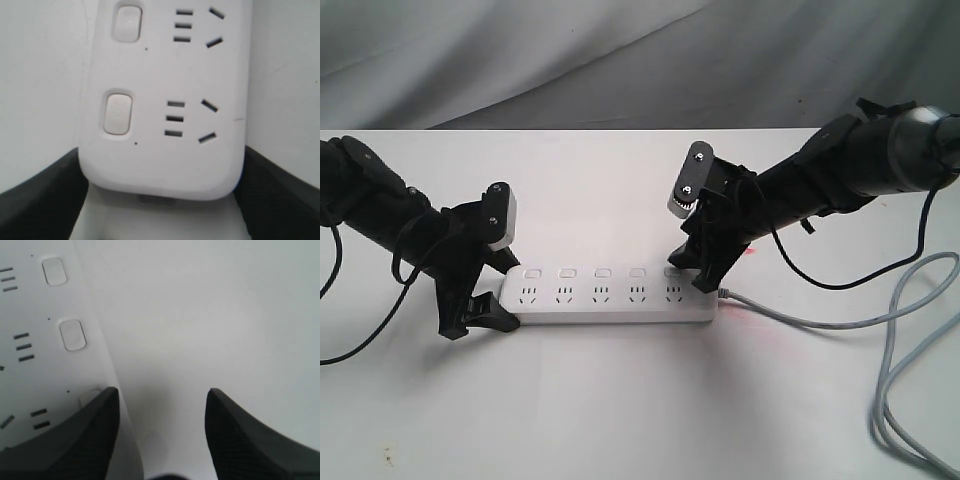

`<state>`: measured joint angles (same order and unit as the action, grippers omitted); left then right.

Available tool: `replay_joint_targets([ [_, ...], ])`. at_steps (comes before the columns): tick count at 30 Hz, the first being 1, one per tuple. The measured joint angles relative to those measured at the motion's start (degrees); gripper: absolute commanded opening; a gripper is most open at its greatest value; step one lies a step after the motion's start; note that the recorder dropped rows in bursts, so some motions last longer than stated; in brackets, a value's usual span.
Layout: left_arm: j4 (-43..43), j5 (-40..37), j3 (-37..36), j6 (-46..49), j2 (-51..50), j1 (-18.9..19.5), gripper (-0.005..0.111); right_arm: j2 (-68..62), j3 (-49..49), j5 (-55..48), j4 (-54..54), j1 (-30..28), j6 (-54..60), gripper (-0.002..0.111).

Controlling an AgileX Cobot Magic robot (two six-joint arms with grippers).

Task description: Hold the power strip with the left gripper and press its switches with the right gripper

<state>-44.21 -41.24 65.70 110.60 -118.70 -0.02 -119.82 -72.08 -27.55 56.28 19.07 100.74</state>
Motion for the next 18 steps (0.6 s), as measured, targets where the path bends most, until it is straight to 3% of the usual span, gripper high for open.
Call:
replay_joint_targets([
  [18,0.0,0.0,0.0,0.0,0.0,0.0,0.063,0.0,0.0,1.0,0.0,1.1,0.0,0.050],
])
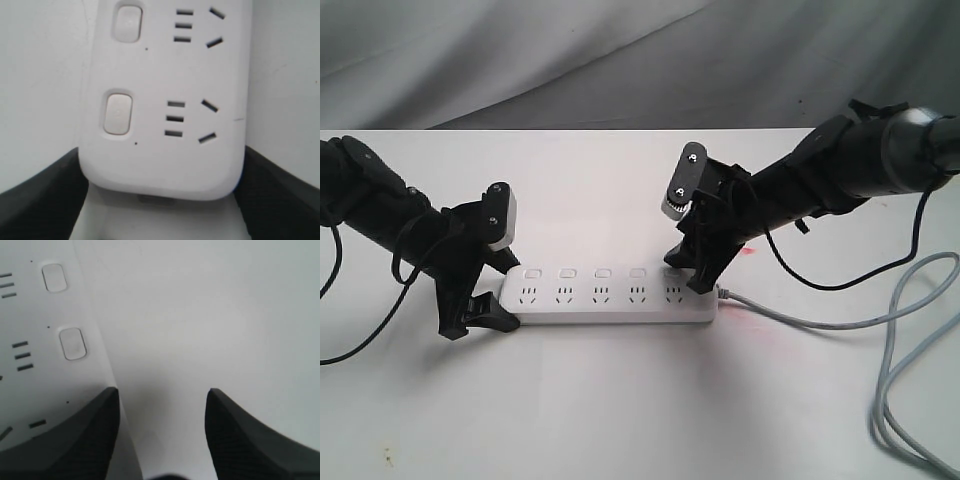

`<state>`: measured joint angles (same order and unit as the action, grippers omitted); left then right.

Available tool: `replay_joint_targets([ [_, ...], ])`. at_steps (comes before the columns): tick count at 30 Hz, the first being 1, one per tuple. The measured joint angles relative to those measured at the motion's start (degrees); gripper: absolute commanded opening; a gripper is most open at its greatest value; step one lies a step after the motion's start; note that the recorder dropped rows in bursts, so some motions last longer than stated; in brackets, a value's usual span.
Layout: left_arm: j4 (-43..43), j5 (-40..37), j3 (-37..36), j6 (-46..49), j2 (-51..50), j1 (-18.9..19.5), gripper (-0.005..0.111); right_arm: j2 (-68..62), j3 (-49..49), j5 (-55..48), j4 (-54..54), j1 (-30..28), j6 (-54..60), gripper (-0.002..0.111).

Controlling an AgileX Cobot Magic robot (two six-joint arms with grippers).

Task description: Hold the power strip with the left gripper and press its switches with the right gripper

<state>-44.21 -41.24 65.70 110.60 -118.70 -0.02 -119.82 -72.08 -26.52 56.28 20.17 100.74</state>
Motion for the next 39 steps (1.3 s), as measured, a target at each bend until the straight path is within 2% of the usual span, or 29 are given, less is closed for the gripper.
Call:
replay_joint_targets([
  [39,0.0,0.0,0.0,0.2,0.0,0.0,0.063,-0.2,0.0,-2.0,-1.1,0.4,-0.6,0.050],
])
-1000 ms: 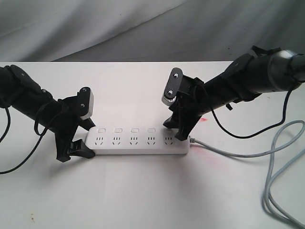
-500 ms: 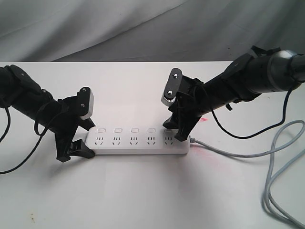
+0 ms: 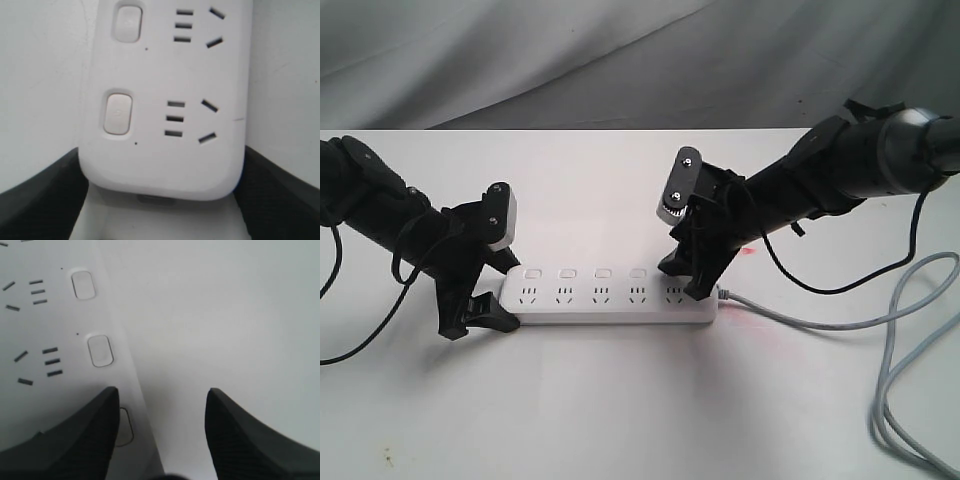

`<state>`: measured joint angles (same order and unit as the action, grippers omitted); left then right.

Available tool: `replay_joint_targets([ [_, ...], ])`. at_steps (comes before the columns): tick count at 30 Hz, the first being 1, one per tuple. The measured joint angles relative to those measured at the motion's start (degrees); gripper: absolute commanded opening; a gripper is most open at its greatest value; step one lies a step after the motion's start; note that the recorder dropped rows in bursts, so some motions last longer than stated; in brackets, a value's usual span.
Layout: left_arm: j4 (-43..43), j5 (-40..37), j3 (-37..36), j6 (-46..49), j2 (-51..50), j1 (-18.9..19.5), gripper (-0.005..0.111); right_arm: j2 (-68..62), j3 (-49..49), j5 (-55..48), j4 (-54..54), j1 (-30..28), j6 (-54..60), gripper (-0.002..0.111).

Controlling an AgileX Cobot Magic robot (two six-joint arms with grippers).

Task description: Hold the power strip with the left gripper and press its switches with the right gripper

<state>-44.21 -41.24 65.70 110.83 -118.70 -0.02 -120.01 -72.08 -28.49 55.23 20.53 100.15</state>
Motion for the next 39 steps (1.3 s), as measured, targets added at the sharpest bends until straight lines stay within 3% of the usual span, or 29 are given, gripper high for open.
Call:
replay_joint_targets([
  [39,0.0,0.0,0.0,0.0,0.0,0.0,0.063,-2.2,-1.0,-1.0,1.3,-0.6,-1.1,0.050],
])
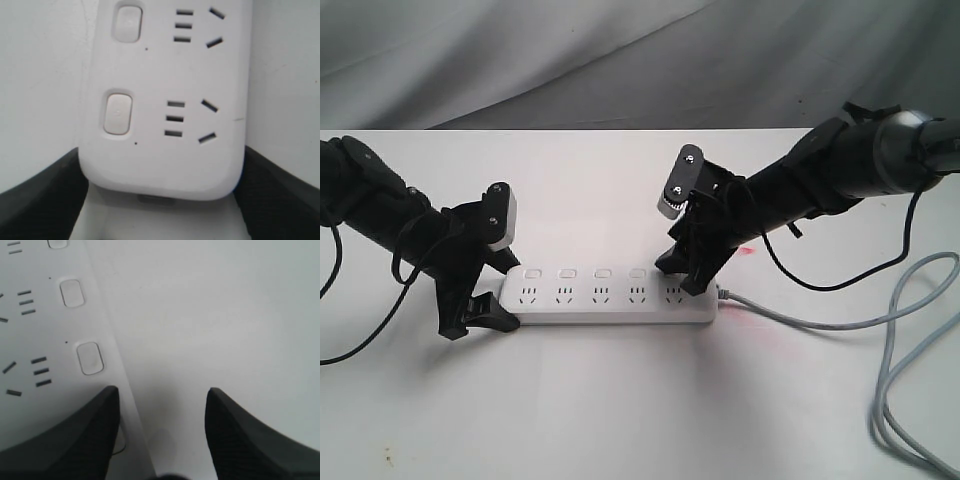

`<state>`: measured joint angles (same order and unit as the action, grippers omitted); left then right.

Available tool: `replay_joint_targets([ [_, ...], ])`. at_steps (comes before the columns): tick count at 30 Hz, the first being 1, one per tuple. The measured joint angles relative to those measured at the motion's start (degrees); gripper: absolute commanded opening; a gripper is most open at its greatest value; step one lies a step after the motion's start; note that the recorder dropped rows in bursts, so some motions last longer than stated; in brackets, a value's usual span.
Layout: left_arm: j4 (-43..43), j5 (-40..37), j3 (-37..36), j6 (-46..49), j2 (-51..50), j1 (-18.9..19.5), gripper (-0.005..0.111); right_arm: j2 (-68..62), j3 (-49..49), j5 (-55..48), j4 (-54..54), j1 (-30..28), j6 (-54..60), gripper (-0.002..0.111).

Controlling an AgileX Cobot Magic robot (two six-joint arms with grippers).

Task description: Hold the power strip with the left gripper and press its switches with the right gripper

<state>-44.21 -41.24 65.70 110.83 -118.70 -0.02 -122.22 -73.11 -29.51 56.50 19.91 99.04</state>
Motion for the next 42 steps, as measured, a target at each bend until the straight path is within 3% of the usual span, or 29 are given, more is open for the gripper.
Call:
replay_joint_targets([
  [17,0.0,0.0,0.0,0.0,0.0,0.0,0.063,1.4,2.8,2.1,3.5,0.0,1.4,0.049],
  [24,0.0,0.0,0.0,0.0,0.0,0.0,0.063,7.0,4.8,3.4,-0.2,-0.1,2.6,0.049],
  [35,0.0,0.0,0.0,0.0,0.0,0.0,0.063,27.6,7.4,3.4,-0.4,-0.2,-3.7,0.049],
  [42,0.0,0.0,0.0,0.0,0.0,0.0,0.063,46.4,18.9,6.4,0.6,-0.2,-5.8,0.041],
])
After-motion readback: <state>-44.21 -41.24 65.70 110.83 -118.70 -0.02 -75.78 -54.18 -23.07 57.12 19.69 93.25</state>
